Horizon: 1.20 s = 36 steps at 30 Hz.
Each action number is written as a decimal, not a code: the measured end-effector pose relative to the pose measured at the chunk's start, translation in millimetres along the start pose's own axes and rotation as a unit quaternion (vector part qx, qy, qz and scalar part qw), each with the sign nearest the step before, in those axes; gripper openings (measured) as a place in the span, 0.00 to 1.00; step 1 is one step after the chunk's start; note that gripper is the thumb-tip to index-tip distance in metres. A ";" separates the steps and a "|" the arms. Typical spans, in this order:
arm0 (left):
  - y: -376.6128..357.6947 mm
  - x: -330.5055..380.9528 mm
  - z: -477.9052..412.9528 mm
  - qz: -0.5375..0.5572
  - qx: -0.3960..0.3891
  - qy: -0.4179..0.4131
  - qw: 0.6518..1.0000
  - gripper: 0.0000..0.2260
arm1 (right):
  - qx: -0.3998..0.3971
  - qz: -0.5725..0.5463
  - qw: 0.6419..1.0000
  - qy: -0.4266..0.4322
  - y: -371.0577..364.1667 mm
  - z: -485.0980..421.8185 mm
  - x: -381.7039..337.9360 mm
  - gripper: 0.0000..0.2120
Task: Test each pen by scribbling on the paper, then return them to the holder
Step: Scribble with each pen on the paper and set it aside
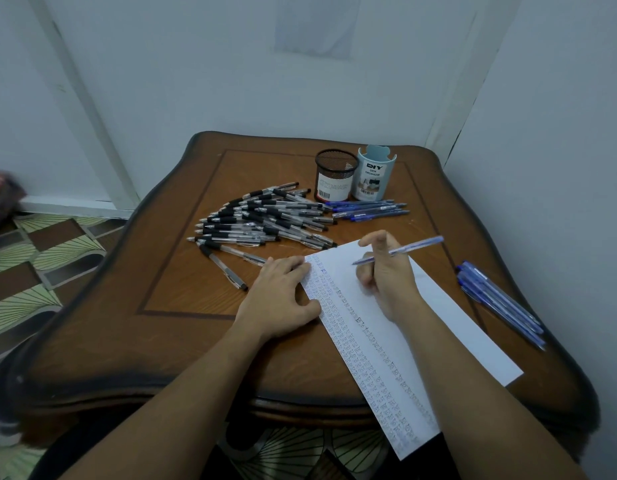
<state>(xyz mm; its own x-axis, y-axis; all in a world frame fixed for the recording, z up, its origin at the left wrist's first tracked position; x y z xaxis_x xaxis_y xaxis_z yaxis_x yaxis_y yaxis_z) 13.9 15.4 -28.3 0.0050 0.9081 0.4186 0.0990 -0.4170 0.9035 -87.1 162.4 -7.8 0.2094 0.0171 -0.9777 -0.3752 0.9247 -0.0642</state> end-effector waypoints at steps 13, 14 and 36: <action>1.5 1.5 2.1 -0.003 0.019 -0.013 1.000 0.36 | 0.063 0.326 0.937 0.112 59.5 -8.7 -5.4 0.10; 1.5 1.8 2.4 -0.004 0.021 -0.014 1.000 0.36 | 0.064 0.318 0.940 0.108 57.3 -7.7 -6.1 0.09; 21.5 14.8 18.1 0.036 0.213 -0.113 0.970 0.14 | -0.083 0.080 0.991 0.066 -24.8 27.8 11.2 0.11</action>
<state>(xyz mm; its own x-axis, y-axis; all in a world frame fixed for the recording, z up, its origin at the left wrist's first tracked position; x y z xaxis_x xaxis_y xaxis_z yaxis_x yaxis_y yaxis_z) 34.1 20.5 -4.3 0.2401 0.8825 0.4044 0.4925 -0.4698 0.7326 -50.4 150.2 -11.6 0.0199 0.0990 -0.9949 -0.5399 0.8386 0.0726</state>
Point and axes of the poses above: each hand's wrist, its own z-axis away from the middle knuckle, its own y-axis out of the back of the hand, x = y × z, the point moved 7 cm from there along -z, towards the middle knuckle, and after that the axes turned 8 degrees about -y, right-handed, at the moved point
